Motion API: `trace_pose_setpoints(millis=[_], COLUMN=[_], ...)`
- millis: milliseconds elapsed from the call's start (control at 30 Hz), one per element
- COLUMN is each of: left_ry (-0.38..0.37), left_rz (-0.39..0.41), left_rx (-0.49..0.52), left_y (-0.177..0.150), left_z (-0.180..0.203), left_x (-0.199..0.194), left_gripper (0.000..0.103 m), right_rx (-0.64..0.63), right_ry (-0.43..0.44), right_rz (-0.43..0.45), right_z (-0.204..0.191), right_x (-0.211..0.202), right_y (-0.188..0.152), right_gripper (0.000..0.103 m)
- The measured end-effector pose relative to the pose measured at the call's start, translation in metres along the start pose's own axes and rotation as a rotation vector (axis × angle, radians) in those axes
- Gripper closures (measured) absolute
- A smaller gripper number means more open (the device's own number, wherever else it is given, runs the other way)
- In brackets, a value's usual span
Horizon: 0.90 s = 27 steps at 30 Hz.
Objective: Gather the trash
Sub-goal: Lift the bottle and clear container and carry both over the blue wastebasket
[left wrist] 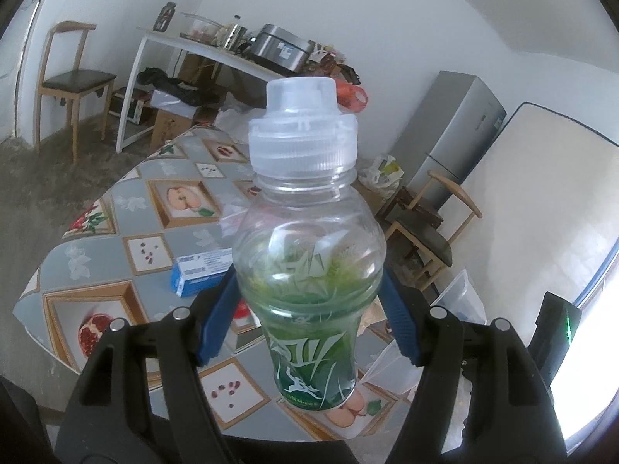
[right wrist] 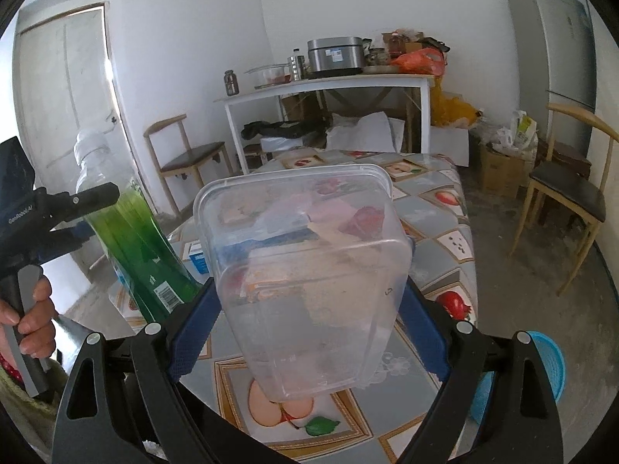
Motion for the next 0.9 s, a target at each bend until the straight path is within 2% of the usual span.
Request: trace_pose_setpoints(millis=[133, 233, 367, 533, 667, 767, 900], left_ry=[-0.030, -0.080, -0.157, -0.282, -0.370, -0.421, -0.430], left_rz=[-0.014, -0.037, -0.072, -0.143, -0.226, -0.301, -0.411], left_rx=[0.020, 0.036, 0.067, 0.141, 0.185, 0.205, 0.235], left_y=[0.001, 0.003, 0.005, 0.000, -0.014, -0.032, -0.064], left_z=[0.018, 0.038, 0.072, 0.139, 0.198, 0.243, 0.293], left_x=[0.007, 0.016, 0.033, 0.069, 0.105, 0.139, 0.191], left_gripper=[0.037, 0.037, 0.037, 0.037, 0.037, 0.037, 0.037], right_rx=[0.032, 0.058, 0.105, 0.173, 0.226, 0.276, 0.352], right_ry=[-0.021, -0.063, -0.174, -0.337, -0.454, -0.501, -0.544], right_rz=[0.021, 0.049, 0.108, 0.144, 0.126, 0.099, 0.045], right_z=[0.018, 0.036, 0.076, 0.138, 0.190, 0.229, 0.279], right_x=[-0.012, -0.028, -0.064, -0.109, -0.130, -0.132, -0.122], right_y=[0.001, 0.003, 0.004, -0.010, -0.035, -0.055, -0.087], right_gripper=[0.016, 0.017, 0.017, 0.017, 0.017, 0.017, 0.017])
Point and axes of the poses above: each gripper's, at about its wrist camera, not at the fingertips, and x roughly the way its jaws point, z to its right, y to its top, the point moved 9 cm from there along x, roughly the way its jaws point
